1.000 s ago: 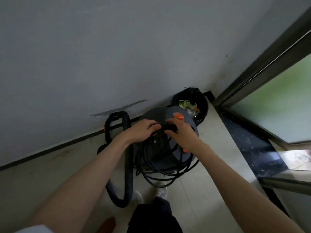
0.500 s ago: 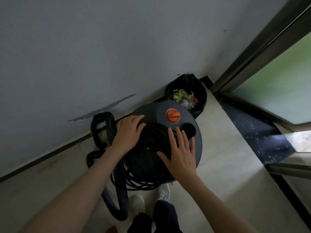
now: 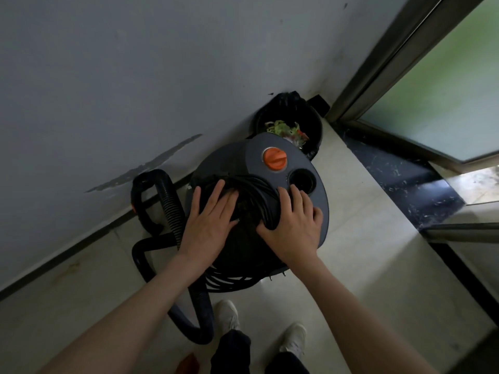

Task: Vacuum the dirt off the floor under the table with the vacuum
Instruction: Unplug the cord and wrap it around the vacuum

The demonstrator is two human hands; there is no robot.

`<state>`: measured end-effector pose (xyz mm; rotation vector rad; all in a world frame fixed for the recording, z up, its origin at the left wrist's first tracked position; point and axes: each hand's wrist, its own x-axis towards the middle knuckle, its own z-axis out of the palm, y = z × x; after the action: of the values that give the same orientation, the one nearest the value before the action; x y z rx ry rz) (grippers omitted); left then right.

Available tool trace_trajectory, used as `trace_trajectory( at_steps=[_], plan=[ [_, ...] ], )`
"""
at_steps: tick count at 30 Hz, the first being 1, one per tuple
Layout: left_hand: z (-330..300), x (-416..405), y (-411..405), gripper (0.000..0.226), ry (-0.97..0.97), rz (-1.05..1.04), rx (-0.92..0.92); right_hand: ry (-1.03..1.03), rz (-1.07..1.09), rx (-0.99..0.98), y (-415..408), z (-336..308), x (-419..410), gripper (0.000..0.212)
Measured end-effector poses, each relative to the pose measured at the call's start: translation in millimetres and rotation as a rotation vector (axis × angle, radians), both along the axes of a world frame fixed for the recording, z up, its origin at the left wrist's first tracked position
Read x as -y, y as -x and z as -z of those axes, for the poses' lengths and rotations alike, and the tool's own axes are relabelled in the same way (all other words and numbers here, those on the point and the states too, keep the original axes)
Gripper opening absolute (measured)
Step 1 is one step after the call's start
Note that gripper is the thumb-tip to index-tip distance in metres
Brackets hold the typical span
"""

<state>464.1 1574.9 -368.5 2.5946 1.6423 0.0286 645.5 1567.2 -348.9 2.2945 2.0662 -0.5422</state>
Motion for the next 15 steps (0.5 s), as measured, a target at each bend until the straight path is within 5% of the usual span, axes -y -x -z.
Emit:
trace_trajectory(
  at_steps=[15],
  plan=[
    [-2.3, 28.4, -123.9, 0.058, 0.104, 0.025, 0.121, -0.083, -0.008, 0.062, -131.5, 5.4, 25.3, 0.079]
  ],
)
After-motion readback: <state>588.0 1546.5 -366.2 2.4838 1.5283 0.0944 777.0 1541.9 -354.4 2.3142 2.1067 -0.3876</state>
